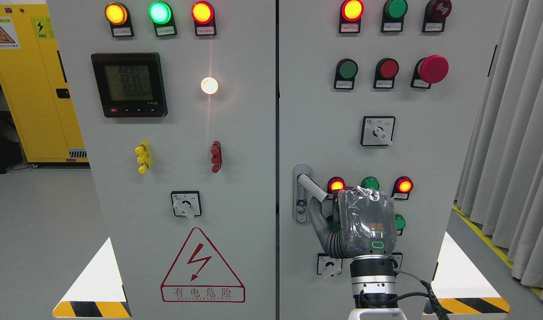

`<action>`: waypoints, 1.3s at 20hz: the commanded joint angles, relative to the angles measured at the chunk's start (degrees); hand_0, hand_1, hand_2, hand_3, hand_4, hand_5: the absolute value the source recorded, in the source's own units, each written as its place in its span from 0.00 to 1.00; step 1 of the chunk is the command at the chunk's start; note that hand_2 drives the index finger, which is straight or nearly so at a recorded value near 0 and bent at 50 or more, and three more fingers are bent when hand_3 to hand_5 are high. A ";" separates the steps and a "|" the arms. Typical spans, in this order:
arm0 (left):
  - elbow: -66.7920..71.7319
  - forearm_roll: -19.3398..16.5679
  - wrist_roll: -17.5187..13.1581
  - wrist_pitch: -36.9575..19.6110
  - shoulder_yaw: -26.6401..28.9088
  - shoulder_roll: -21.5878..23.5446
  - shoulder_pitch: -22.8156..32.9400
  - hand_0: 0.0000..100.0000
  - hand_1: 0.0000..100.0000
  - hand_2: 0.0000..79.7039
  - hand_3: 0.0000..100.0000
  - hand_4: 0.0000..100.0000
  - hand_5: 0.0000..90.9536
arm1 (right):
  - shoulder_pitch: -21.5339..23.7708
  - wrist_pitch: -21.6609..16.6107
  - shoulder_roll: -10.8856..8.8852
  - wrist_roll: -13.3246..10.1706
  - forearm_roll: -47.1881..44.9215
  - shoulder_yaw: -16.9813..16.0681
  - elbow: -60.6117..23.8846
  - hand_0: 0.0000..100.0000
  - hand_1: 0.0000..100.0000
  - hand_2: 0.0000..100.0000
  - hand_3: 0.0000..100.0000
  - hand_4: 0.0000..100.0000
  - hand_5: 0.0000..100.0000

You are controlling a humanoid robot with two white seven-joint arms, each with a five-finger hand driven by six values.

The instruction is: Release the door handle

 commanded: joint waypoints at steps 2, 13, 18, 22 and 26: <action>0.00 0.00 0.03 0.04 0.01 0.00 0.00 0.12 0.56 0.00 0.00 0.00 0.00 | 0.00 -0.04 -0.07 0.01 0.00 -0.76 -0.21 0.57 0.28 1.00 1.00 1.00 1.00; 0.00 0.00 0.03 0.04 0.01 0.00 0.00 0.12 0.56 0.00 0.00 0.00 0.00 | -0.18 -0.21 -0.07 0.01 0.00 -0.76 -0.21 0.56 0.28 1.00 1.00 1.00 1.00; 0.00 0.00 0.03 0.04 0.01 0.00 0.00 0.12 0.56 0.00 0.00 0.00 0.00 | -0.27 -0.21 0.01 0.01 0.00 -0.76 -0.30 0.55 0.28 1.00 1.00 1.00 1.00; 0.00 0.00 0.03 0.04 0.01 0.00 0.00 0.12 0.56 0.00 0.00 0.00 0.00 | -0.35 -0.30 -0.07 0.01 0.00 -0.76 -0.30 0.55 0.28 1.00 1.00 1.00 1.00; 0.00 0.00 0.03 0.04 0.01 0.00 0.00 0.12 0.56 0.00 0.00 0.00 0.00 | -0.70 -0.30 -0.07 0.01 0.00 -0.76 -0.30 0.55 0.27 1.00 1.00 1.00 1.00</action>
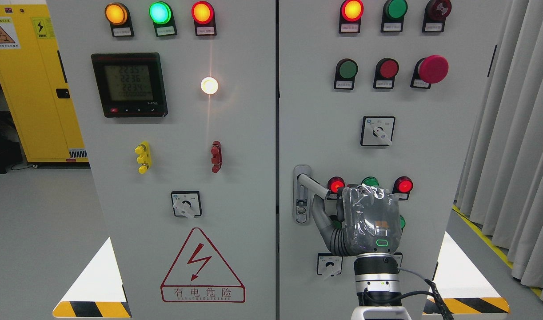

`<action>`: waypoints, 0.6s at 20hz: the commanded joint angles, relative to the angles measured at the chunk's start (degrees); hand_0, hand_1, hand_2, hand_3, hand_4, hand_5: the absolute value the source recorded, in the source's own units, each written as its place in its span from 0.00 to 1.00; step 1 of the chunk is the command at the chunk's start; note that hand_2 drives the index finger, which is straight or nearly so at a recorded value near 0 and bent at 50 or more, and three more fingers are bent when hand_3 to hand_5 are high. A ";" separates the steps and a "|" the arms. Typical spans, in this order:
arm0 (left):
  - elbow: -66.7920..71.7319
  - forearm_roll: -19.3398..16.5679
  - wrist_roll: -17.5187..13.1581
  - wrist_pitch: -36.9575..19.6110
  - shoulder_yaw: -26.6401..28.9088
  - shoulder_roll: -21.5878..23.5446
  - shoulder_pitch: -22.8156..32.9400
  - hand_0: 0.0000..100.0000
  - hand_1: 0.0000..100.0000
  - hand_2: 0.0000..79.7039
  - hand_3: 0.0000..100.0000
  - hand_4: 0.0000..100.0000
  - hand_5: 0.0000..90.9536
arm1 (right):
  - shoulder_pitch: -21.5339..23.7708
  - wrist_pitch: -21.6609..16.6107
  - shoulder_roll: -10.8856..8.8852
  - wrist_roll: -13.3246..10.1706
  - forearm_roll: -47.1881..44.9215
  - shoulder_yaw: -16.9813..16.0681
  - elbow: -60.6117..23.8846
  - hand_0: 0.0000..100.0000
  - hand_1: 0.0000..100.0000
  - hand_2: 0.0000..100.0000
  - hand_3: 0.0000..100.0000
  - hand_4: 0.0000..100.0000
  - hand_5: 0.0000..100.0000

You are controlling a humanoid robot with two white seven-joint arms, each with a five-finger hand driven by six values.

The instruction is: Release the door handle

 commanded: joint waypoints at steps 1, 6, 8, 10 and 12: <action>0.00 0.00 0.03 0.04 0.00 0.00 0.00 0.12 0.56 0.00 0.00 0.00 0.00 | -0.30 -0.04 -0.02 0.01 0.00 -0.08 -0.04 0.55 0.27 1.00 1.00 1.00 1.00; 0.00 0.00 0.03 0.04 0.00 0.00 0.00 0.12 0.56 0.00 0.00 0.00 0.00 | -0.30 -0.04 -0.02 0.01 0.00 -0.08 0.05 0.54 0.27 1.00 1.00 1.00 1.00; 0.00 0.00 0.03 0.04 0.00 0.00 0.00 0.12 0.56 0.00 0.00 0.00 0.00 | -0.30 0.04 -0.02 0.01 0.00 -0.08 -0.04 0.54 0.27 1.00 1.00 1.00 1.00; 0.00 0.00 0.03 0.04 0.00 0.00 0.00 0.12 0.56 0.00 0.00 0.00 0.00 | -0.30 0.13 -0.02 0.01 0.00 -0.08 -0.04 0.54 0.27 1.00 1.00 1.00 1.00; 0.00 0.00 0.03 0.04 0.00 0.00 0.00 0.12 0.56 0.00 0.00 0.00 0.00 | -0.38 0.13 0.07 0.01 -0.09 -0.08 0.04 0.54 0.27 1.00 1.00 1.00 1.00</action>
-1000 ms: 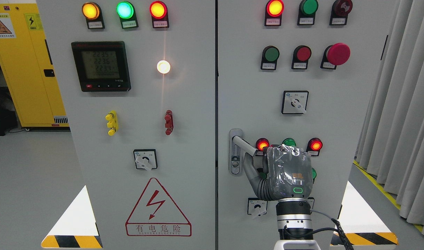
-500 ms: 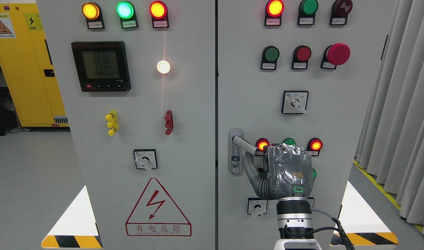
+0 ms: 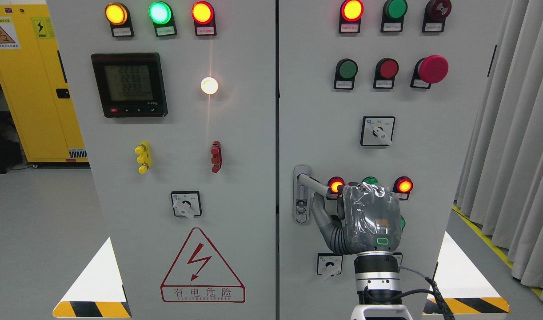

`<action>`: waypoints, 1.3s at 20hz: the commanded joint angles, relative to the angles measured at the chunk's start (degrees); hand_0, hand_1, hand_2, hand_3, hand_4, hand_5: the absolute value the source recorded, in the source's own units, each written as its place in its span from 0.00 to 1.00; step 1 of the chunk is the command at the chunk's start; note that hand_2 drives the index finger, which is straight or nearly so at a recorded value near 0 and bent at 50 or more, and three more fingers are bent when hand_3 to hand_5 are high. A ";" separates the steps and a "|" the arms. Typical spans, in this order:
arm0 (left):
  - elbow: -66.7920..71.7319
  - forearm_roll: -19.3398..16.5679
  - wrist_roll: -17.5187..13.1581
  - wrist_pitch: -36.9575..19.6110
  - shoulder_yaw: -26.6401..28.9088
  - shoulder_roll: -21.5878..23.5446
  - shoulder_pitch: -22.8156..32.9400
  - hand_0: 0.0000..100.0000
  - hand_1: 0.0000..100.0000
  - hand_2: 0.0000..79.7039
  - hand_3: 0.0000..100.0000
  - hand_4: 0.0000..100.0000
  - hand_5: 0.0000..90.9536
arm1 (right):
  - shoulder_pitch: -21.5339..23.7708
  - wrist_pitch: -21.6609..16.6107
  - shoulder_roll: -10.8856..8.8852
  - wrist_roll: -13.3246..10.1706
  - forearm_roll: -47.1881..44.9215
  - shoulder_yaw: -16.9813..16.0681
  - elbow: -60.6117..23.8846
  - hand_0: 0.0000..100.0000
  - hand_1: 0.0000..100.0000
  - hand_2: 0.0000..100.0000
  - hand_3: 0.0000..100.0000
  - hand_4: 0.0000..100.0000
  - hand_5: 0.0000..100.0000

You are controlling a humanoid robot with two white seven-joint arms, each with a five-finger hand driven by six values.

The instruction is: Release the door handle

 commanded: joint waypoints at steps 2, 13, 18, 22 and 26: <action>0.00 0.00 0.03 0.04 0.00 0.00 0.00 0.12 0.56 0.00 0.00 0.00 0.00 | -0.21 0.14 0.07 0.01 0.01 -0.02 -0.04 0.54 0.27 1.00 1.00 1.00 1.00; 0.00 0.00 0.03 0.04 0.00 0.00 0.00 0.12 0.56 0.00 0.00 0.00 0.00 | -0.83 0.14 0.07 0.01 -0.08 -0.02 -0.04 0.52 0.28 1.00 1.00 1.00 1.00; 0.00 0.00 0.03 0.04 0.00 0.00 0.00 0.12 0.56 0.00 0.00 0.00 0.00 | -0.74 0.05 0.07 -0.08 0.01 -0.02 -0.04 0.52 0.28 1.00 1.00 1.00 1.00; 0.00 0.00 0.03 0.04 0.00 0.00 0.00 0.12 0.56 0.00 0.00 0.00 0.00 | -0.91 0.05 -0.02 0.01 -0.08 -0.11 -0.04 0.51 0.28 1.00 1.00 1.00 1.00; 0.00 0.00 0.03 0.04 0.00 0.00 0.00 0.12 0.56 0.00 0.00 0.00 0.00 | 0.05 0.05 0.07 -0.52 0.01 -0.02 -0.13 0.51 0.29 1.00 1.00 1.00 1.00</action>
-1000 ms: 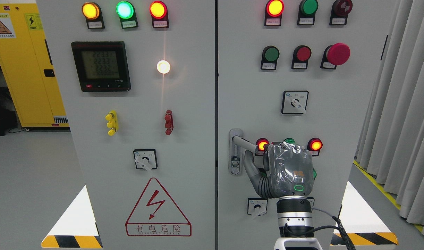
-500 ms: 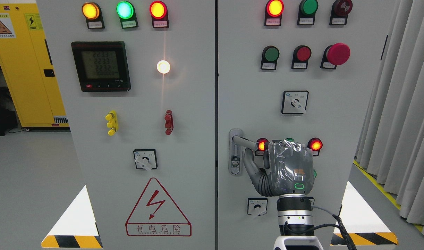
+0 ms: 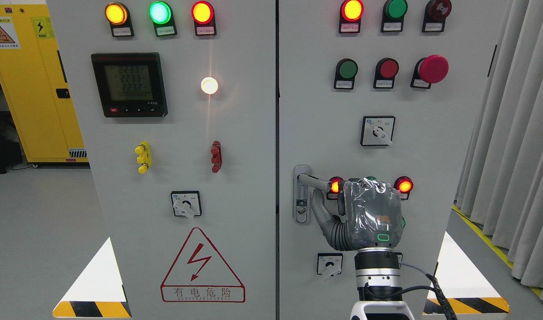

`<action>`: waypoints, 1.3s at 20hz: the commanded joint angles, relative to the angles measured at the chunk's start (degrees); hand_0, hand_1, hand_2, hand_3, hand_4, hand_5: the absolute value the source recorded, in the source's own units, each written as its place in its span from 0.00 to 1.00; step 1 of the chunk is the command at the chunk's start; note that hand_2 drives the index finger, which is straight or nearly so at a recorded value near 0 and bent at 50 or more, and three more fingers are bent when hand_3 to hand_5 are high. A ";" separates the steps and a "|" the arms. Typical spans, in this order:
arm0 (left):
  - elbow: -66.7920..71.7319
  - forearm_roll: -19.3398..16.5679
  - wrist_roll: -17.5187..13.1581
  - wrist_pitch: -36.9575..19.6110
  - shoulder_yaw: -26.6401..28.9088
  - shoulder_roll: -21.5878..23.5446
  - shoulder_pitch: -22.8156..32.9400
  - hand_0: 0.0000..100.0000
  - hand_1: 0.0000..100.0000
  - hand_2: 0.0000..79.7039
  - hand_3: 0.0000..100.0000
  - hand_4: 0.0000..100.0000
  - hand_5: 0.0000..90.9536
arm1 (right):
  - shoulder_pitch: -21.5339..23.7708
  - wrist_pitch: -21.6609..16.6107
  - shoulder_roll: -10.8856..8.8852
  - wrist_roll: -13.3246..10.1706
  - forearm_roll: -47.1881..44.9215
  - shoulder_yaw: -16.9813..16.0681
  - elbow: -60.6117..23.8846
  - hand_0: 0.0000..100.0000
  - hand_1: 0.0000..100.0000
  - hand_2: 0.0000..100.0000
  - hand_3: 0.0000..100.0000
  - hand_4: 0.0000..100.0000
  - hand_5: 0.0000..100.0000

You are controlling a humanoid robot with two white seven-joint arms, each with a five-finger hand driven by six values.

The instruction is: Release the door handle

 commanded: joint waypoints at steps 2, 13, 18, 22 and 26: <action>0.00 0.00 0.03 0.04 0.00 0.00 0.00 0.12 0.56 0.00 0.00 0.00 0.00 | 1.90 -0.13 0.03 -0.28 -0.07 0.01 -1.21 0.51 0.29 1.00 1.00 1.00 1.00; 0.00 0.00 0.03 0.04 0.00 0.00 0.00 0.12 0.56 0.00 0.00 0.00 0.00 | 10.77 -11.69 -0.50 -8.18 -7.01 -6.21 -7.63 0.51 0.30 0.93 1.00 1.00 1.00; 0.00 0.00 0.03 0.04 0.00 0.00 0.00 0.12 0.56 0.00 0.00 0.00 0.00 | 15.16 -18.32 -0.24 -8.62 -7.97 -13.51 -10.61 0.43 0.33 0.62 0.81 0.81 0.76; 0.00 0.00 0.03 0.04 0.00 0.00 0.00 0.12 0.56 0.00 0.00 0.00 0.00 | 16.93 -23.15 -0.24 -9.50 -13.42 -17.82 -11.85 0.44 0.34 0.37 0.56 0.64 0.63; 0.00 0.00 0.03 0.04 0.00 0.00 0.00 0.12 0.56 0.00 0.00 0.00 0.00 | 16.84 -24.21 -0.41 -9.07 -13.61 -17.57 -11.77 0.47 0.33 0.23 0.37 0.43 0.39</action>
